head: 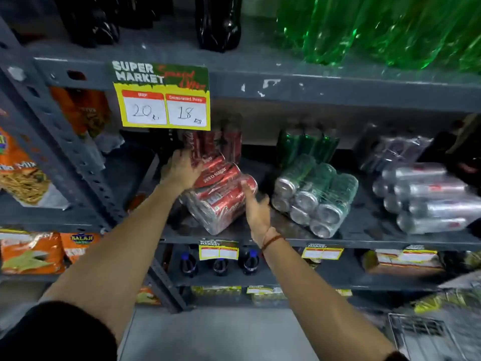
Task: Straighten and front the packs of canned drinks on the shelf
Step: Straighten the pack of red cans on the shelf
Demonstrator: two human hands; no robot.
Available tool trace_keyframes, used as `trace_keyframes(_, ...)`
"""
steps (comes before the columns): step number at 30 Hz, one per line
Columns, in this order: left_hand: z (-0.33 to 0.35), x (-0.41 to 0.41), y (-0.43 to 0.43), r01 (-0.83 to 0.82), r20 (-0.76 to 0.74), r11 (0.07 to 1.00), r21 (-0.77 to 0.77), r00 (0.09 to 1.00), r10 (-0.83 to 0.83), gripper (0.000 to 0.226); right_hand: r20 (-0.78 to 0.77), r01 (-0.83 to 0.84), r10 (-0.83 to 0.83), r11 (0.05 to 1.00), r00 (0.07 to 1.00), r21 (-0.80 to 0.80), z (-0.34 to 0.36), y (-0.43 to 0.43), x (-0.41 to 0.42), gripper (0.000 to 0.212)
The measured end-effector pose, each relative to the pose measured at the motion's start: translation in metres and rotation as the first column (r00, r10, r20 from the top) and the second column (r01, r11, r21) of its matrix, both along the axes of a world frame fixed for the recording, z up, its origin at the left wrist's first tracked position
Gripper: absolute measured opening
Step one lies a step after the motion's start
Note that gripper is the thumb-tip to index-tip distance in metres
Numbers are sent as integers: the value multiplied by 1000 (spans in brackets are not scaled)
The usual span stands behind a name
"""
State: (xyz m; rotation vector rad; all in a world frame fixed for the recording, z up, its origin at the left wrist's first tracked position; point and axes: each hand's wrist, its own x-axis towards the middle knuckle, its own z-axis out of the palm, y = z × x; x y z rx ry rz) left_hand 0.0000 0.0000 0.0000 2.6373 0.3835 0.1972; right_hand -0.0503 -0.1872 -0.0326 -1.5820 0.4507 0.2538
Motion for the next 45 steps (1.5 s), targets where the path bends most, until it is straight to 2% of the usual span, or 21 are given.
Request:
trace_keyframes(2,2,6,-1,-34,-127,993,-110,992,20,68,-142,25,0,984,990,175,-2,8,3,119)
trace_keyframes(4,9,3,-9,-93,-167,987,-130,983,71,68,-165,25,23,960,986,280,-1,12,3,104)
trace_keyframes(7,8,-1,-19,-146,-89,988,-53,986,141,70,-137,69,-29,952,990,299,-2,14,7,90)
trace_keyframes(10,7,-4,-19,-180,-36,977,-111,983,177,73,-71,95,-81,972,994,216,0,17,6,96)
trace_keyframes(14,7,-9,-16,-205,42,928,-310,972,229,64,192,88,-90,996,977,19,8,15,4,77)
trace_keyframes(16,4,-13,-18,-195,69,835,-515,961,267,57,395,87,-53,994,917,-67,13,18,1,75)
trace_keyframes(18,-1,-19,-25,-143,75,650,-746,952,295,59,569,91,18,983,822,-162,11,19,-5,68)
trace_keyframes(20,-18,-18,-23,-66,85,456,-887,949,303,75,615,70,103,966,782,-250,4,17,-13,78)
trace_keyframes(21,-47,-5,-11,-46,78,400,-915,954,289,88,605,52,136,958,785,-283,0,16,-17,84)
trace_keyframes(23,-84,7,5,-57,30,339,-939,969,245,106,580,23,185,943,793,-332,-6,18,-24,91)
trace_keyframes(24,-87,4,8,-56,21,322,-945,973,231,103,576,17,207,933,791,-358,-9,20,-26,92)
trace_keyframes(26,-53,-21,-5,-66,14,307,-949,968,251,83,585,15,237,920,775,-393,-12,26,-31,92)
trace_keyframes(28,-34,-33,-13,-48,40,338,-940,968,248,73,585,15,251,912,771,-410,-10,27,-33,92)
trace_keyframes(31,-37,-36,-7,-84,12,380,-921,969,245,81,579,2,266,907,771,-420,-3,17,-34,89)
trace_keyframes(33,-35,-50,-17,-175,1,390,-904,911,412,85,628,22,230,930,744,-367,7,10,-31,81)
trace_keyframes(35,-31,-76,-45,-179,85,352,-919,780,620,60,638,14,217,942,739,-336,19,6,-13,76)
trace_keyframes(37,-32,-97,-81,-139,123,340,-930,755,644,46,560,-93,263,945,786,-313,30,5,12,68)
trace_keyframes(39,-34,-109,-110,-32,164,320,-947,810,563,56,466,-200,327,932,822,-302,34,6,30,57)
trace_keyframes(41,-34,-105,-124,11,208,376,-927,847,489,78,418,-231,350,923,838,-309,29,4,35,45)
trace_keyframes(43,-36,-94,-130,-1,222,423,-906,850,478,92,418,-206,296,947,859,-246,24,1,33,31)
trace_keyframes(45,-36,-88,-128,-37,209,417,-908,823,528,93,420,-179,235,969,877,-168,23,1,28,29)
